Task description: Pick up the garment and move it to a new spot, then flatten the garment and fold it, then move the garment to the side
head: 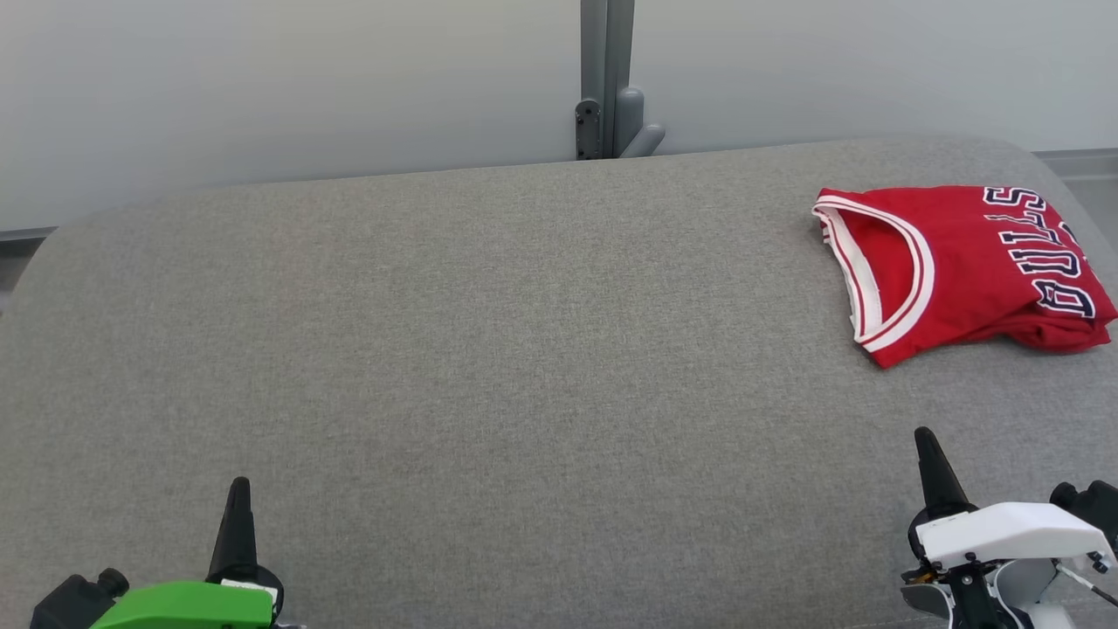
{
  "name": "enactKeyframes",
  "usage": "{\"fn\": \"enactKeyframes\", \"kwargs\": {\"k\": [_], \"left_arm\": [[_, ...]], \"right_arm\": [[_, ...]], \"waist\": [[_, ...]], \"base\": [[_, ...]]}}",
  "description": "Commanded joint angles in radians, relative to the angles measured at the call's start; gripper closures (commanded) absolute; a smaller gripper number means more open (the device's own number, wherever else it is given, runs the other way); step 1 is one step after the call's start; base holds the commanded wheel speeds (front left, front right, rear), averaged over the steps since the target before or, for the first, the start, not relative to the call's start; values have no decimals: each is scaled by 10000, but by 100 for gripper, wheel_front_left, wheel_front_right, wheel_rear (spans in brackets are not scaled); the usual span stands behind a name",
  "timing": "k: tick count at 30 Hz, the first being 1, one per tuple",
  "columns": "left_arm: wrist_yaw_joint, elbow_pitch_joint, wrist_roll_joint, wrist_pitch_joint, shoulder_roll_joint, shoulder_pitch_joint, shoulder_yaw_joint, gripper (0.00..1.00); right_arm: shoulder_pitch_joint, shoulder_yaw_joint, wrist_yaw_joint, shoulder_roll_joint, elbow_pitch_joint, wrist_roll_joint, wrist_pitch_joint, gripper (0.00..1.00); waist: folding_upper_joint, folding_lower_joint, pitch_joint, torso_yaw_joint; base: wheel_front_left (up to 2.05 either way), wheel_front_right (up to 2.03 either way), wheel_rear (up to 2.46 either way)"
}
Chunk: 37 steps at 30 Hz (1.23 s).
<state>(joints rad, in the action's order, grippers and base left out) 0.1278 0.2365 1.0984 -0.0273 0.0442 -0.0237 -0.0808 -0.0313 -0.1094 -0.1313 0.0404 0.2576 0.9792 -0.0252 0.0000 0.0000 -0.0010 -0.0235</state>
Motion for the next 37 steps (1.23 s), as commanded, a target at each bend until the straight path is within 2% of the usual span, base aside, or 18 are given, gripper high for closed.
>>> {"fn": "enactKeyframes", "kwargs": {"k": [1, 37], "left_arm": [[26, -116, 337, 83, 68, 291, -54, 100], [41, -233, 3375, 937, 85, 751, -219, 100]], "right_arm": [[-217, -14, 3, 71, -148, 390, 91, 100], [-357, -32, 2, 105, -400, 4160, 930, 100]], "waist": [[0, 0, 1, 7], [0, 0, 20, 135]], "base": [[0, 0, 0], [0, 0, 0]]}}
